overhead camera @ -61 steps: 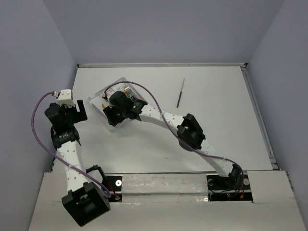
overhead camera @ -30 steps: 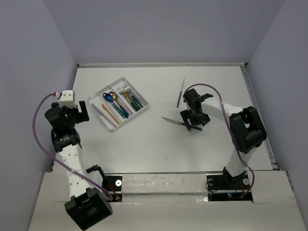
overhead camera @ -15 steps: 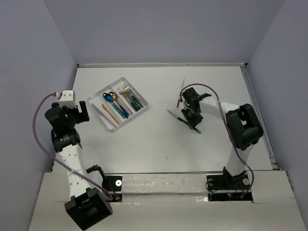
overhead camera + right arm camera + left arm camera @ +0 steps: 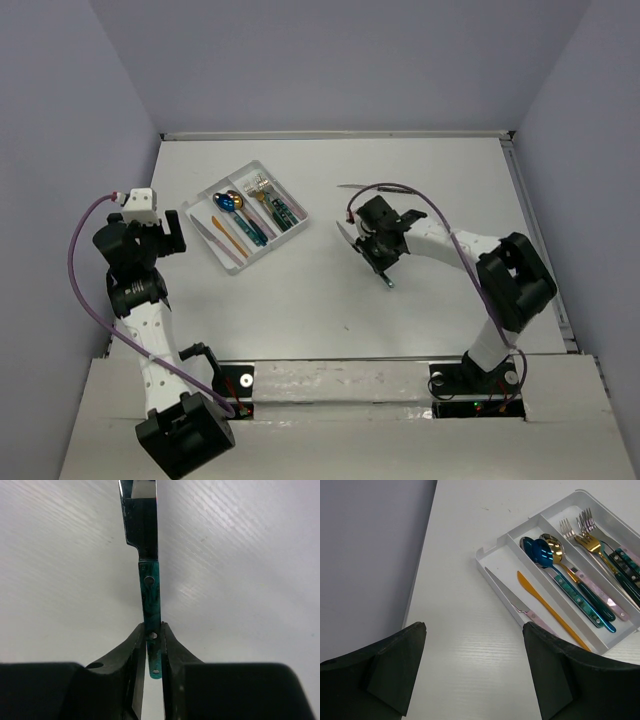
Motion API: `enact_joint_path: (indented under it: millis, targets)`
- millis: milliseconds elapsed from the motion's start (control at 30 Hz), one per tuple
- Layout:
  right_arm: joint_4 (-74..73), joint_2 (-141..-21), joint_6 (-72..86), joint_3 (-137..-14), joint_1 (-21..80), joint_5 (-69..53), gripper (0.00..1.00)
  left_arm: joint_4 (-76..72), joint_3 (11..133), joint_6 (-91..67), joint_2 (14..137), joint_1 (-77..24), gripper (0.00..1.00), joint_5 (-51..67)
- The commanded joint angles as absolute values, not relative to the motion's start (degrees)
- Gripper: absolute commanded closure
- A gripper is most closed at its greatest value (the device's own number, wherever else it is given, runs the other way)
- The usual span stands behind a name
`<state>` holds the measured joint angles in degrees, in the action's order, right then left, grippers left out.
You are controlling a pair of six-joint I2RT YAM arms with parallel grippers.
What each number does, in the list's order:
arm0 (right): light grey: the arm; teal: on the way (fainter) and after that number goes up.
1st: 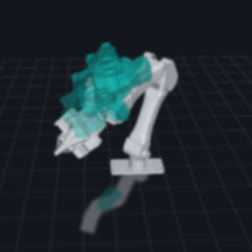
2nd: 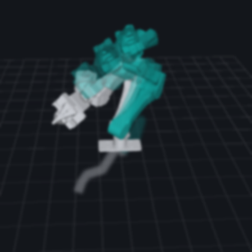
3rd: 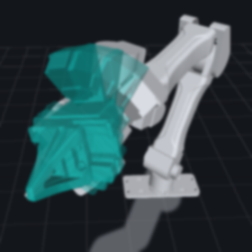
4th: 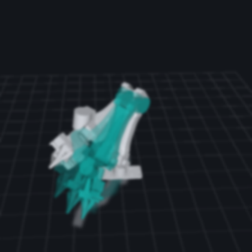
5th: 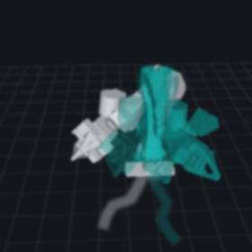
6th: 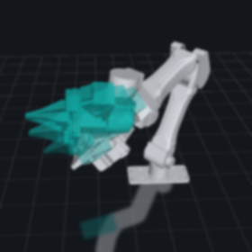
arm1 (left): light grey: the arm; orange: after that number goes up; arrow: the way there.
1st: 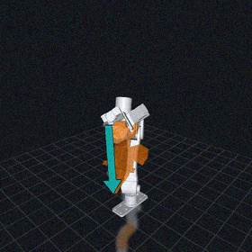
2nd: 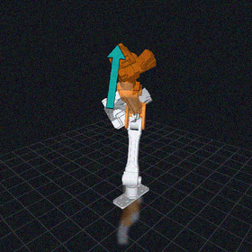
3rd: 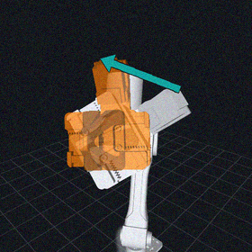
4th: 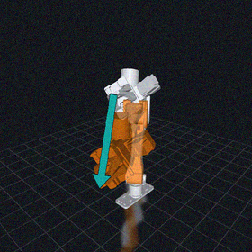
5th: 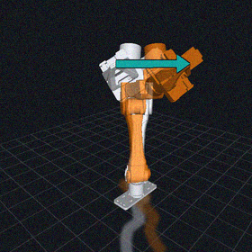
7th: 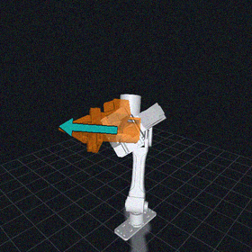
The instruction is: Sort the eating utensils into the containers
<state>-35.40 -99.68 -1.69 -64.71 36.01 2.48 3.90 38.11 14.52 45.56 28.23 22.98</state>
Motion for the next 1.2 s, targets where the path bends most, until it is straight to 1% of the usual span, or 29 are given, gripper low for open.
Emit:
enact_joint_path:
  millis: [0,100,200,233,300,333,367,433,500,533,567,600,700,800,900,1000,1167]
  targets:
    - [-24.36,-90.54,1.92,-66.09,38.58,5.97,1.0,3.86,40.78,15.2,44.47,28.3,0.11,26.19]
    - [-18.03,-87.37,5.7,-68.45,40.25,9.22,1.0,5.88,43.15,15.47,44.82,28.21,0.13,30.57]
    - [-10.92,-87.54,7.91,-71.27,42.97,10.01,1.0,7.99,47.1,14.51,45.7,27.34,0.14,35.5]
    - [-9.16,-88.15,8.0,-73.8,45.33,12.72,1.0,8.52,48.15,13.98,45.88,26.9,0.15,36.81]
    - [-4.5,-91.38,8.17,-77.15,47.54,15.19,1.0,9.4,51.58,12.22,46.32,25.67,0.15,40.4]
    - [-3.18,-92.97,8.87,-81.69,49.2,16.08,1.0,9.84,53.24,10.74,46.49,24.1,0.15,41.65]
    - [-2.73,-96.21,9.49,-84.09,49.91,16.17,1.0,10.02,53.96,9.94,46.58,23.3,0.14,44.18]
    - [-2.37,-99.65,10.98,-91.62,51.06,15.21,1.0,10.02,55.36,8.71,46.67,20.5,0.14,46.4]
    - [-2.29,-103.08,11.16,-96.31,53.25,14.85,1.0,9.58,55.98,6.61,46.93,18.55,0.12,47.89]
    - [-2.02,-105.88,10.9,-100.16,54.74,15.38,1.0,9.23,55.9,5.98,47.28,16.37,0.11,47.9]
    - [-1.85,-107.21,10.64,-100.19,54.76,15.55,1.0,8.71,55.64,5.11,47.46,15.48,0.11,47.9]
    - [-1.67,-108.27,10.46,-103.33,56.06,15.56,1.0,8.01,55.37,4.23,47.72,14.86,0.11,48.07]
    - [-1.5,-111.61,10.11,-107.73,57.74,14.51,1.0,3.1,53.53,-1.38,48.78,14.06,0.11,48.17]
    - [-1.58,-113.55,10.11,-110.12,59.32,13.19,1.0,-1.12,51.86,-3.95,49.22,13.89,0.11,47.2]
    - [-1.58,-114.43,10.02,-111.01,60.03,12.3,1.0,-3.16,51.15,-5.1,49.39,13.89,0.11,47.9]
    - [-1.58,-114.87,10.02,-111.8,61.25,10.9,1.0,-4.48,49.84,-6.06,49.66,13.89,0.12,46.15]
    - [-1.58,-115.66,9.4,-113.37,62.49,9.76,1.0,-6.41,48.34,-7.64,51.24,13.8,0.16,44.12]
